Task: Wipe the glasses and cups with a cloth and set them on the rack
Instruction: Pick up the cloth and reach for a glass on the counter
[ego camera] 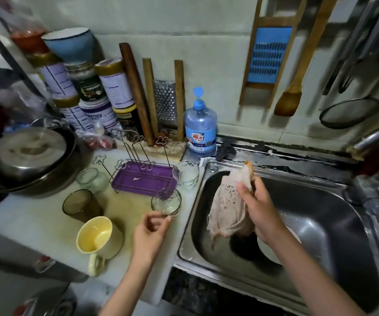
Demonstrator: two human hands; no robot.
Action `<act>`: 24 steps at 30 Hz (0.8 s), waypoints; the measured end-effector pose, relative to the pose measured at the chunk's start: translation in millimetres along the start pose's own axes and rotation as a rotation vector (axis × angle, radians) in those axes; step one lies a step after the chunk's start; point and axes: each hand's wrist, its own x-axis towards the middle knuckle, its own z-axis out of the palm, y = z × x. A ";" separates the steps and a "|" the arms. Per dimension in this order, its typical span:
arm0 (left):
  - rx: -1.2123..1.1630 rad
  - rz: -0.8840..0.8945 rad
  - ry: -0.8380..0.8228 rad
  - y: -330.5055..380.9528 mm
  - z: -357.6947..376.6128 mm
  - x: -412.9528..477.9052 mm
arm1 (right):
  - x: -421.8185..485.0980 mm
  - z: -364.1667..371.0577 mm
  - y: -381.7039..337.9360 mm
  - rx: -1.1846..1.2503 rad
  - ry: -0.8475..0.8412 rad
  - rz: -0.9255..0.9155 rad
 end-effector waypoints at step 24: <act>-0.042 0.138 -0.080 -43.9 14.2 67.8 | -0.1 39.4 31.4 0.187 0.080 0.081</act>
